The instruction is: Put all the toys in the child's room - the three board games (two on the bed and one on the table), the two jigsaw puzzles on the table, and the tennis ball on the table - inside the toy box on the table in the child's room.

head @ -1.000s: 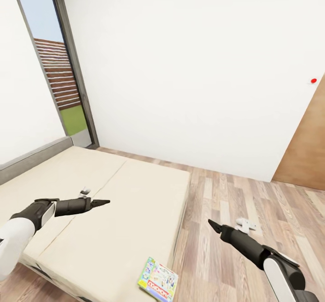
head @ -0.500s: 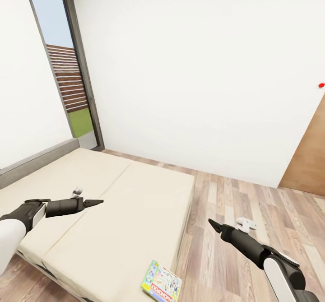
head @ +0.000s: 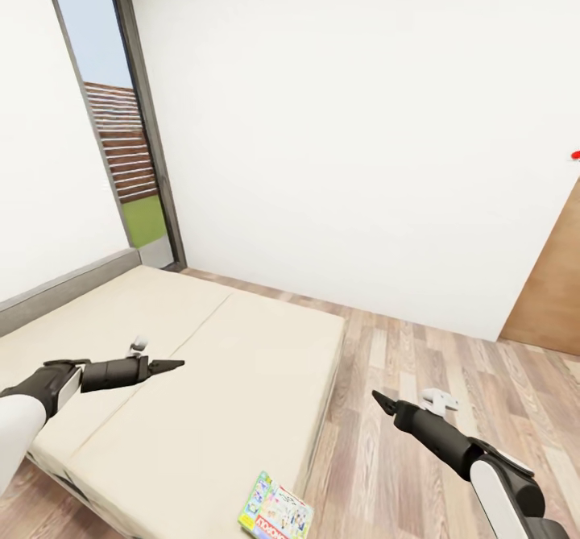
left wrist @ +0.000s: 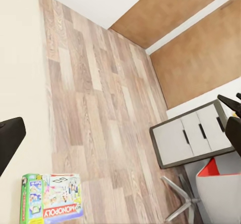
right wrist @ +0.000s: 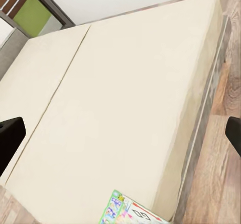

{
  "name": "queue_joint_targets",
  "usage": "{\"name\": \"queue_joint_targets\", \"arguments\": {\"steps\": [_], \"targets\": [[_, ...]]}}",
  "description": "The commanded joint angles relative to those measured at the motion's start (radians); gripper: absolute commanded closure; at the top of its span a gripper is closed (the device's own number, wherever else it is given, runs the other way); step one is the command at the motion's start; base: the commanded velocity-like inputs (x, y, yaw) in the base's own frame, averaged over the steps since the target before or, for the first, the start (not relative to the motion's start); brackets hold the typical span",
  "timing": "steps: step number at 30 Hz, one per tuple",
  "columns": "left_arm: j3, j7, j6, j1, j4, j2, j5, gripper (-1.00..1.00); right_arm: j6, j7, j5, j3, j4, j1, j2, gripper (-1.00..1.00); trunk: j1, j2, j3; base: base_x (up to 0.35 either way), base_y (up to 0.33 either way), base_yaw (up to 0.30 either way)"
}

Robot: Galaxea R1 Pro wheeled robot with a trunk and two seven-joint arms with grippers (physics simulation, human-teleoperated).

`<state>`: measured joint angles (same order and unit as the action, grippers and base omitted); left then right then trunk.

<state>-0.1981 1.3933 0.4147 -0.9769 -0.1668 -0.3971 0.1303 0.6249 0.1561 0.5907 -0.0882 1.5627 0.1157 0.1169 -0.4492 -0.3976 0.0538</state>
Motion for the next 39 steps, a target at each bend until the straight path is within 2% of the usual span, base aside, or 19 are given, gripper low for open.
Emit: {"name": "queue_joint_targets", "arguments": {"steps": [1,19,27,39], "targets": [[-0.009,0.005,0.01,0.0,0.0,0.0,0.01,-1.0,0.006,0.004,0.0,-0.002,0.0,0.001,0.0,-1.0,-0.001,-0.002,0.002,0.045,-0.125,0.002],[-0.01,0.006,0.011,0.003,0.0,0.007,0.008,-1.0,-0.032,0.013,0.0,0.002,0.0,0.001,0.008,-1.0,-0.001,-0.002,0.001,0.017,-0.035,0.019],[-0.01,0.006,0.011,0.003,0.0,0.007,0.008,-1.0,-0.035,0.013,0.0,0.002,0.0,0.001,0.008,-1.0,-0.001,-0.002,-0.004,0.074,-0.172,0.21],[-0.009,0.006,0.011,0.003,0.0,0.009,0.009,-1.0,-0.035,0.013,0.0,0.004,0.0,0.001,0.007,-1.0,-0.001,-0.002,-0.016,0.007,-0.037,0.241]]}}
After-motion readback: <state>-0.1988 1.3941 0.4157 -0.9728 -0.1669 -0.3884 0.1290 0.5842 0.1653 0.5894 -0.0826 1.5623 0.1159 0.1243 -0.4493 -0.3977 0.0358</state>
